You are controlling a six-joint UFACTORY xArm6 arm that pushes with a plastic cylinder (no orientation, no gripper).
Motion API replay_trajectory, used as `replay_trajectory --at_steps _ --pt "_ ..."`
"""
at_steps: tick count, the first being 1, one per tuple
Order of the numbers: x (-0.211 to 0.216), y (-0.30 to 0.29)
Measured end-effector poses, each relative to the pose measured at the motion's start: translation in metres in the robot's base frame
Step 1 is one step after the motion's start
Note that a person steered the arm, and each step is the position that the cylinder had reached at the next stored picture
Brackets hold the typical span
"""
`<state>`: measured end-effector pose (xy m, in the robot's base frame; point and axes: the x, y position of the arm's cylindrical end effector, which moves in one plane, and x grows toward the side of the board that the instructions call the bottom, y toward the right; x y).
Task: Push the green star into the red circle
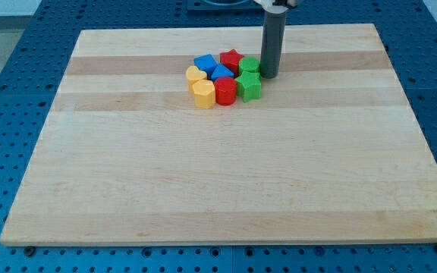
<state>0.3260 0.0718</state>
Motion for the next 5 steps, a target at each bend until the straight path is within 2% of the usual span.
replay_trajectory --at_steps 1,3,5 --pt "0.001 0.0" --pt "0.03 0.0" --pt "0.03 -0.001"
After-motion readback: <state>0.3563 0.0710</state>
